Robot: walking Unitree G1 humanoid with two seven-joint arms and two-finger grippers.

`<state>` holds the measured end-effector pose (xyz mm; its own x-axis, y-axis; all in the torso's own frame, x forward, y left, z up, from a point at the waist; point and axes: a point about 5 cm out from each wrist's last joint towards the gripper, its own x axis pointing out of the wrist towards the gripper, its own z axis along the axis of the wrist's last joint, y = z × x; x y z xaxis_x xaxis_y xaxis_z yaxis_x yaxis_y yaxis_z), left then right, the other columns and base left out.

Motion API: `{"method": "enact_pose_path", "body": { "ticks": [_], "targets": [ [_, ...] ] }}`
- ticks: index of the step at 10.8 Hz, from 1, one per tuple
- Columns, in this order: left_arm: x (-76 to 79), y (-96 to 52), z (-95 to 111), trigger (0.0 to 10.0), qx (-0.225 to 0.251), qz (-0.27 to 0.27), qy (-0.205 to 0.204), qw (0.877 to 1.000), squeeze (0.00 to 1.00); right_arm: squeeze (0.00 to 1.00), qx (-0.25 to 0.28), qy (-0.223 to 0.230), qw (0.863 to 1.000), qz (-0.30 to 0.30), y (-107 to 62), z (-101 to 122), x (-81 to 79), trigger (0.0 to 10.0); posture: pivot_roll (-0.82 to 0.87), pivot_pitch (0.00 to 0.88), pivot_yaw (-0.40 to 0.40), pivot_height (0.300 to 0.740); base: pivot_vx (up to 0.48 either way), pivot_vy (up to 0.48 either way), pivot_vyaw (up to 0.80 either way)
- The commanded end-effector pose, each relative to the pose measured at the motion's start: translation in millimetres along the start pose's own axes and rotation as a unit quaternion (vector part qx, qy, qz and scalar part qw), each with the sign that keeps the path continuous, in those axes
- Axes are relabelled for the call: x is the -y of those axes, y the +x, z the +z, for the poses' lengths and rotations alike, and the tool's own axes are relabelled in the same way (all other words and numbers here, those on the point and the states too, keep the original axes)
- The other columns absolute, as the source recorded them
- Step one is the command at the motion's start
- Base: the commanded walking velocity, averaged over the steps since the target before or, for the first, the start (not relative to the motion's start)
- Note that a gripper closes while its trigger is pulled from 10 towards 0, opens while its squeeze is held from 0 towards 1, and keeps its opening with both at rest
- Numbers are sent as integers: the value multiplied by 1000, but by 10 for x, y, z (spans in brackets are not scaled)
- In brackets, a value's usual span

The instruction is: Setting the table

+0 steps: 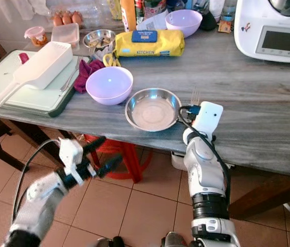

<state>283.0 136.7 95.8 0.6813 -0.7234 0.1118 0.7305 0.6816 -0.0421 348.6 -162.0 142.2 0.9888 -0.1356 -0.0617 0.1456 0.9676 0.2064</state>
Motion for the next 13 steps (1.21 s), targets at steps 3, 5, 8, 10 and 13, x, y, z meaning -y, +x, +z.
{"method": "enact_pose_path", "body": {
  "ticks": [3,5,8,10,13],
  "targets": [
    [-15,59,304,10000,17,-21,24,999,0,0,-25,1,1000,-2,-18,-124,14,10000,-167,161,103,740,0,0,0],
    [17,134,489,10000,27,-51,35,998,0,0,-25,1,1000,-5,-18,-128,44,10000,-167,162,102,740,0,0,0],
    [112,118,505,10000,13,-80,26,996,0,0,-25,0,1000,-7,-24,-134,55,10000,-171,163,100,740,0,0,0],
    [151,71,490,10000,1,-88,20,996,0,1000,-26,7,1000,0,-26,-136,53,10000,-171,164,98,740,0,0,0],
    [171,63,472,10000,-4,-87,14,996,0,1000,-25,5,1000,-2,-20,-127,55,10000,-172,163,97,740,0,0,0]
  ]
}}
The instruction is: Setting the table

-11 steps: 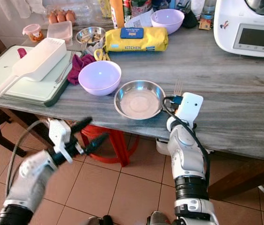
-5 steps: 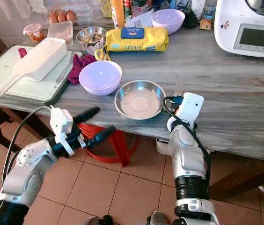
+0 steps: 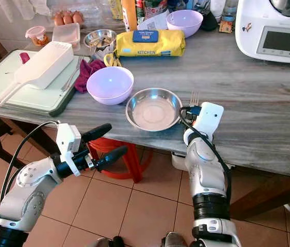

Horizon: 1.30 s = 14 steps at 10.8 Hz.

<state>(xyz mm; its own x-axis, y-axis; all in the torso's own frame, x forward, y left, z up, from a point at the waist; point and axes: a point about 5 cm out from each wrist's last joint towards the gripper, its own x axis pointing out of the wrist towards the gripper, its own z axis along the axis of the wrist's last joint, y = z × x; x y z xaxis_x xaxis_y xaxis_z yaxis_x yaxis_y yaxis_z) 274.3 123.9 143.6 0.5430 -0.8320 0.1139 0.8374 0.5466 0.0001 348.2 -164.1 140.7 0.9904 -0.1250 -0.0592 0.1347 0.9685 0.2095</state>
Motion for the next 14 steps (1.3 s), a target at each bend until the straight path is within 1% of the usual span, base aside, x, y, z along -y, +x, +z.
{"method": "enact_pose_path", "body": {
  "ticks": [1,2,4,5,6,7,8,9,11,12,13,14],
  "targets": [
    [-1,-26,5,10000,-5,2,2,1000,0,1000,-22,4,1000,-9,-21,-104,37,10000,-173,162,98,740,0,0,0],
    [-4,-27,4,10000,-6,3,2,1000,0,1000,-17,6,1000,-9,-24,-79,39,10000,-173,162,98,740,0,0,0],
    [0,-30,-15,10000,-6,3,0,1000,0,1000,28,15,999,0,-40,121,4,10000,-172,158,100,740,0,0,0],
    [1,-29,-18,10000,-6,3,-1,1000,0,1000,48,5,999,6,-58,204,-12,10000,-174,159,101,740,0,0,0],
    [-1,-25,-21,10000,-5,3,-2,1000,0,1000,74,5,997,14,-95,305,-39,10000,-174,159,101,740,0,0,0],
    [-8,-19,-24,10000,-3,5,-3,1000,0,1000,110,16,994,26,-136,421,-67,10000,-175,158,102,740,0,0,0],
    [-11,-18,-24,10000,-1,9,-3,1000,0,1000,137,3,990,37,-189,520,-84,10000,-175,158,102,740,0,0,0],
    [-21,-19,-26,10000,3,20,-4,1000,0,1000,147,-11,988,43,-234,570,-77,10000,-173,155,103,740,0,0,0],
    [-64,30,13,10000,43,86,-1,995,0,1000,147,-40,987,43,-403,535,40,10000,-166,153,96,740,0,0,0],
    [-52,63,13,10000,57,113,-6,992,0,1000,143,-44,988,35,-535,488,142,10000,-169,150,88,740,0,0,0],
    [-63,61,-6,10000,62,145,-4,987,0,1000,130,-54,989,33,-638,418,206,10000,-174,145,80,740,0,0,0],
    [-105,45,-35,10000,55,192,6,980,0,1000,115,-60,991,35,-722,342,224,10000,-176,141,79,740,0,0,0]
  ]
}}
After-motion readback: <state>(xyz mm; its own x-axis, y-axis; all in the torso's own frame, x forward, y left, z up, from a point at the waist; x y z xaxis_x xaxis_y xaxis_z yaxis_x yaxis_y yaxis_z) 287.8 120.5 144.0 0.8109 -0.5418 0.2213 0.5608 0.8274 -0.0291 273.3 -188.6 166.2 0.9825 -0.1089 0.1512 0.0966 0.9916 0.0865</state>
